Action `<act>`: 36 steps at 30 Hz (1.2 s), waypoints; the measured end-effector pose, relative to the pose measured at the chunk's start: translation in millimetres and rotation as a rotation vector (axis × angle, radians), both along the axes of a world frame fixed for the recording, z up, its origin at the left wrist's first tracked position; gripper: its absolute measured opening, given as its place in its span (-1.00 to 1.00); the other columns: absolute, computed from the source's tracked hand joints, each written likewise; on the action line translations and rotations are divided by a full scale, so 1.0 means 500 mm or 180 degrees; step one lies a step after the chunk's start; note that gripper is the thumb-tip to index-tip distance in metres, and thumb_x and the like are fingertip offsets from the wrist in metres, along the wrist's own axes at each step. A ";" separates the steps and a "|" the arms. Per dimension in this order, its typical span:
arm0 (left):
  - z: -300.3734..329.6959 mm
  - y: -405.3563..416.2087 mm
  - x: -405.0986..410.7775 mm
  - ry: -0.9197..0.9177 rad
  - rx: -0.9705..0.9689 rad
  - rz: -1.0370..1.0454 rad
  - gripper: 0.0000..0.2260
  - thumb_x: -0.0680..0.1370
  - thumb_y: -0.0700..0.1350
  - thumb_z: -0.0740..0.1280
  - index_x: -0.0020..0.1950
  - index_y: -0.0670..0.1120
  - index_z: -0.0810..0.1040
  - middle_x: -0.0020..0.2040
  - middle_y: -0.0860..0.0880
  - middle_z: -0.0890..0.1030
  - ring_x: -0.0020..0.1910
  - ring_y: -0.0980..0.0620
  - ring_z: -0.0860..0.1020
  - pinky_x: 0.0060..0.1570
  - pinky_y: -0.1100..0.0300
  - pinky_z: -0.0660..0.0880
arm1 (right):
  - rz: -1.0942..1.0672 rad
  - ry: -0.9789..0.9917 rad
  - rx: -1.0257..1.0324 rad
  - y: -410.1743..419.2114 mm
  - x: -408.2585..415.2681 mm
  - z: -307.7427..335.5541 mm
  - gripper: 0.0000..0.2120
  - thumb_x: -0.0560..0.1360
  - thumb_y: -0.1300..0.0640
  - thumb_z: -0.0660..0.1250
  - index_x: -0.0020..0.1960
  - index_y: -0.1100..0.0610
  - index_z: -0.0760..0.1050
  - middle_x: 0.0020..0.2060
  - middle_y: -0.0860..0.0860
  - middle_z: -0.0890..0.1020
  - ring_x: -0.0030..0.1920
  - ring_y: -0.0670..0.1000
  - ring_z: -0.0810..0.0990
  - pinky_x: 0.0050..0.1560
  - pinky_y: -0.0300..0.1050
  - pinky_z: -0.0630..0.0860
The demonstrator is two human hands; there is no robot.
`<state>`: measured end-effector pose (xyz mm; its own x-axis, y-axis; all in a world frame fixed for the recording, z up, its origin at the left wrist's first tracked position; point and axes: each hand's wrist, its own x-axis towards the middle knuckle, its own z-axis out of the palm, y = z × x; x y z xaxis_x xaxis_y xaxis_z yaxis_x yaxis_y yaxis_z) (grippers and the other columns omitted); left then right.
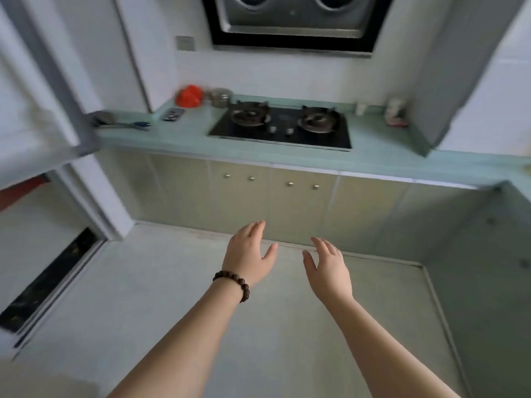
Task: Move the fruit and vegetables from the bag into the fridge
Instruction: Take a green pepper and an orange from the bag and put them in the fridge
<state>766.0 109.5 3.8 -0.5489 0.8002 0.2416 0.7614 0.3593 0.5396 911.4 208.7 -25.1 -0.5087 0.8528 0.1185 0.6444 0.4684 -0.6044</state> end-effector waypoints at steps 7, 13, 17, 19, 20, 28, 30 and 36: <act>-0.027 0.358 0.275 0.0019 -0.0157 -0.1157 -0.49 0.52 0.01 0.28 0.42 -0.17 0.33 0.40 -0.09 0.39 0.40 -0.04 0.32 0.38 0.12 0.22 | -0.1117 -0.0014 -0.0080 0.231 0.310 -0.034 -0.58 0.57 0.01 0.17 0.40 0.10 0.32 0.38 -0.02 0.39 0.41 0.00 0.26 0.33 -0.10 0.29; -0.047 0.557 0.477 0.0014 -0.0291 -0.1982 -0.48 0.54 0.03 0.26 0.45 -0.15 0.29 0.44 -0.09 0.33 0.44 -0.02 0.25 0.41 0.18 0.15 | -0.2044 -0.0026 -0.0189 0.341 0.528 -0.052 -0.60 0.58 0.00 0.15 0.38 0.10 0.34 0.38 -0.02 0.39 0.41 0.00 0.24 0.35 -0.13 0.23; -0.066 0.662 0.576 0.0038 -0.0389 -0.2397 -0.47 0.55 0.04 0.24 0.46 -0.14 0.27 0.45 -0.08 0.31 0.45 -0.01 0.23 0.43 0.17 0.12 | -0.2491 -0.0040 -0.0249 0.399 0.626 -0.070 -0.61 0.58 0.00 0.15 0.37 0.11 0.35 0.37 -0.01 0.39 0.42 0.01 0.23 0.35 -0.12 0.24; -0.080 0.725 0.620 0.0046 -0.0446 -0.2569 -0.47 0.55 0.05 0.24 0.46 -0.13 0.27 0.45 -0.08 0.31 0.45 -0.01 0.22 0.43 0.17 0.12 | -0.2679 -0.0054 -0.0299 0.441 0.666 -0.082 -0.62 0.59 0.00 0.14 0.36 0.10 0.36 0.37 -0.01 0.38 0.42 0.00 0.22 0.34 -0.12 0.25; -0.088 0.758 0.639 0.0054 -0.0477 -0.2637 -0.47 0.55 0.05 0.24 0.46 -0.13 0.26 0.45 -0.08 0.31 0.45 0.00 0.22 0.43 0.16 0.12 | -0.2753 -0.0055 -0.0296 0.466 0.682 -0.088 -0.62 0.58 0.00 0.14 0.35 0.10 0.36 0.37 -0.01 0.39 0.42 0.00 0.22 0.33 -0.12 0.26; -0.119 1.093 0.731 0.0129 -0.0645 -0.3197 -0.47 0.56 0.09 0.20 0.48 -0.08 0.22 0.47 -0.04 0.28 0.47 0.04 0.18 0.45 0.13 0.10 | -0.3198 0.0004 -0.0383 0.756 0.758 -0.120 -0.62 0.58 -0.02 0.15 0.35 0.09 0.38 0.36 -0.03 0.38 0.42 -0.03 0.21 0.32 -0.14 0.27; -0.109 1.197 0.743 0.0188 -0.0651 -0.3302 -0.46 0.56 0.10 0.19 0.49 -0.07 0.22 0.48 -0.04 0.27 0.47 0.04 0.17 0.45 0.14 0.09 | -0.3292 -0.0014 -0.0376 0.847 0.777 -0.105 -0.62 0.58 -0.01 0.15 0.35 0.09 0.38 0.36 -0.02 0.39 0.42 -0.02 0.22 0.34 -0.15 0.26; -0.078 1.442 0.831 0.0274 -0.0638 -0.3712 -0.47 0.56 0.09 0.19 0.48 -0.09 0.22 0.47 -0.04 0.28 0.47 0.03 0.18 0.46 0.09 0.12 | -0.3686 0.0033 -0.0285 1.061 0.856 -0.065 -0.64 0.57 0.01 0.18 0.31 0.12 0.41 0.26 0.02 0.47 0.31 0.03 0.34 0.29 -0.11 0.29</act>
<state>1181.6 830.6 -35.0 0.5487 0.8342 0.0554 0.7162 -0.5032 0.4836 1339.5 739.3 -57.9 0.5818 0.8126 0.0338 0.6541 -0.4427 -0.6133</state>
